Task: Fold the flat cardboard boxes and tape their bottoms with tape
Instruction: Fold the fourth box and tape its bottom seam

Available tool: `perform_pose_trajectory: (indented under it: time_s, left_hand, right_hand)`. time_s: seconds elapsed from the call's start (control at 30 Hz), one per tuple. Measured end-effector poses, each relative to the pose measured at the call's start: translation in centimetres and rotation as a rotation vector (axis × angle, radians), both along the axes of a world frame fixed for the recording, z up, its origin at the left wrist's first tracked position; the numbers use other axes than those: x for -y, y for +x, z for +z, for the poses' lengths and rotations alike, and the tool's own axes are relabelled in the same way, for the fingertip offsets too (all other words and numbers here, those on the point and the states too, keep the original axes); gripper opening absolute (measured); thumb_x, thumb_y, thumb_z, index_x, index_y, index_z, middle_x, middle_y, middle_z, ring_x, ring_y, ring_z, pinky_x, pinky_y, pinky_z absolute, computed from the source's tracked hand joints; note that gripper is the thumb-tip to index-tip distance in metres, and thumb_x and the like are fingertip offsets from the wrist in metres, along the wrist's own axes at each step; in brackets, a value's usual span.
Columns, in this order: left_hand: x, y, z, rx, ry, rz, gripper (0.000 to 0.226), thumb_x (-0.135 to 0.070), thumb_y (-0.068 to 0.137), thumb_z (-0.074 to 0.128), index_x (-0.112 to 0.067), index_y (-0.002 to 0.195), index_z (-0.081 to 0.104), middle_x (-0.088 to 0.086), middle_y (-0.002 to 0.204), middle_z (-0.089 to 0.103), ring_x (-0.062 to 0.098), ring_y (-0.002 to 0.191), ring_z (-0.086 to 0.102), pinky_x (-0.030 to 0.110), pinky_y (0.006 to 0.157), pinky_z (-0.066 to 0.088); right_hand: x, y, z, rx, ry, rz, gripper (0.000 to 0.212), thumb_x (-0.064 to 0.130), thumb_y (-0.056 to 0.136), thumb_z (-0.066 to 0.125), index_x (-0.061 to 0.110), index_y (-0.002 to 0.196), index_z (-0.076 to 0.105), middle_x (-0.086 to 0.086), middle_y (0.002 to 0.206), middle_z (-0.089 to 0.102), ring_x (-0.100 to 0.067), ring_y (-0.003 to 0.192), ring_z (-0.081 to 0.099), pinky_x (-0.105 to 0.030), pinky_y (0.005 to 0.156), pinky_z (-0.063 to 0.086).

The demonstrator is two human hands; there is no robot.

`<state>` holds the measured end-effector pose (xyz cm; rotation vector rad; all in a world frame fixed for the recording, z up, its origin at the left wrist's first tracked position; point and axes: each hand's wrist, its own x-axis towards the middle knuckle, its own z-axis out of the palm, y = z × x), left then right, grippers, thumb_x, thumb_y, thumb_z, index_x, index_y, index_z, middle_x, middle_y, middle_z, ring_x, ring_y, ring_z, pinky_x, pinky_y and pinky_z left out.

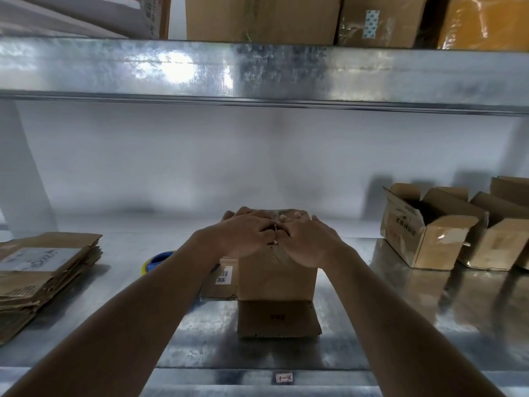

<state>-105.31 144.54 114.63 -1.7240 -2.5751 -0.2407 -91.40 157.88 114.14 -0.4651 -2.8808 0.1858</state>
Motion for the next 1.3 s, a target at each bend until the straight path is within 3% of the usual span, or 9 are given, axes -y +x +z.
perform_pose_trajectory:
  time_s: [0.07,0.2,0.33,0.5,0.67,0.8,0.93,1.07,1.3]
  left_hand:
    - [-0.2,0.2,0.5,-0.052,-0.038,-0.029,0.053,-0.05,0.1,0.02,-0.046,0.141,0.052,-0.014,0.157,0.04,0.015,0.143,0.026,0.047,0.117,0.015]
    - [0.1,0.6,0.9,0.036,0.037,0.045,0.048,-0.037,0.107,0.033,-0.038,0.154,0.044,-0.012,0.167,0.027,0.018,0.152,0.019,0.053,0.124,0.009]
    - [-0.5,-0.5,0.4,0.256,0.098,-0.014,0.04,-0.018,0.11,0.044,-0.015,0.148,0.056,0.0,0.164,0.037,0.019,0.155,0.024,0.01,0.118,-0.009]
    - [-0.8,-1.7,1.1,0.148,0.081,0.003,0.047,-0.036,0.106,0.026,-0.044,0.142,0.054,-0.022,0.153,0.045,0.013,0.14,0.032,0.048,0.122,0.017]
    - [-2.2,-1.0,1.3,0.145,0.042,0.017,0.049,-0.03,0.111,0.025,-0.039,0.157,0.041,-0.02,0.169,0.021,0.014,0.158,0.01,0.041,0.126,0.002]
    - [-2.6,-1.1,1.3,0.197,-0.01,0.042,0.051,-0.025,0.111,0.027,-0.035,0.16,0.034,-0.017,0.17,0.02,0.012,0.158,0.015,0.043,0.129,0.006]
    - [-2.8,-1.4,1.1,0.161,-0.007,0.04,0.051,-0.025,0.11,0.028,-0.036,0.159,0.037,-0.019,0.169,0.022,0.011,0.156,0.018,0.04,0.127,0.011]
    - [-2.4,-1.5,1.8,0.16,0.027,0.032,0.049,-0.027,0.108,0.032,-0.039,0.153,0.046,-0.02,0.166,0.03,0.013,0.154,0.024,0.045,0.124,0.012]
    - [-0.7,-2.1,2.1,0.211,0.208,0.014,0.05,-0.018,0.109,0.037,-0.039,0.153,0.045,-0.014,0.165,0.035,0.012,0.153,0.027,0.041,0.127,0.016]
  right_hand:
    - [0.0,0.0,-0.2,-0.117,0.032,0.019,0.049,0.05,0.104,0.028,0.033,0.135,0.062,0.007,0.14,0.063,-0.017,0.128,0.058,-0.032,0.104,0.045]
    - [-0.1,0.3,-0.7,-0.324,0.033,0.103,0.045,0.05,0.097,0.033,0.033,0.102,0.074,0.014,0.096,0.072,-0.007,0.083,0.067,-0.018,0.068,0.05]
    - [0.0,0.9,-0.7,-0.378,0.034,0.134,0.036,0.039,0.104,0.047,0.03,0.071,0.061,0.012,0.058,0.052,-0.007,0.053,0.053,-0.011,0.052,0.038]
    - [-0.5,0.3,-1.1,-0.359,0.003,0.153,0.041,0.04,0.103,0.047,0.031,0.065,0.056,0.007,0.057,0.054,-0.011,0.051,0.053,-0.013,0.052,0.029]
    - [-1.0,-0.2,-1.7,-0.395,-0.012,0.182,0.05,0.054,0.099,0.032,0.027,0.088,0.073,0.009,0.079,0.068,-0.009,0.069,0.064,-0.023,0.063,0.053]
    - [-1.1,-0.5,-2.0,-0.389,0.056,0.16,0.059,0.057,0.1,0.024,0.026,0.093,0.074,0.007,0.083,0.07,-0.011,0.071,0.065,-0.031,0.069,0.057]
    - [-0.8,-0.2,-2.0,-0.401,0.112,0.157,0.06,0.055,0.101,0.024,0.027,0.096,0.077,0.007,0.091,0.072,-0.009,0.079,0.065,-0.031,0.072,0.056]
    - [0.4,1.2,-1.6,-0.503,0.133,0.203,0.049,0.055,0.105,0.036,0.028,0.106,0.077,0.011,0.089,0.07,-0.004,0.077,0.057,-0.007,0.065,0.034]
    - [0.8,2.1,-1.7,-0.534,0.095,0.133,0.044,0.052,0.104,0.051,0.027,0.075,0.071,0.018,0.06,0.055,-0.004,0.054,0.051,-0.008,0.053,0.031]
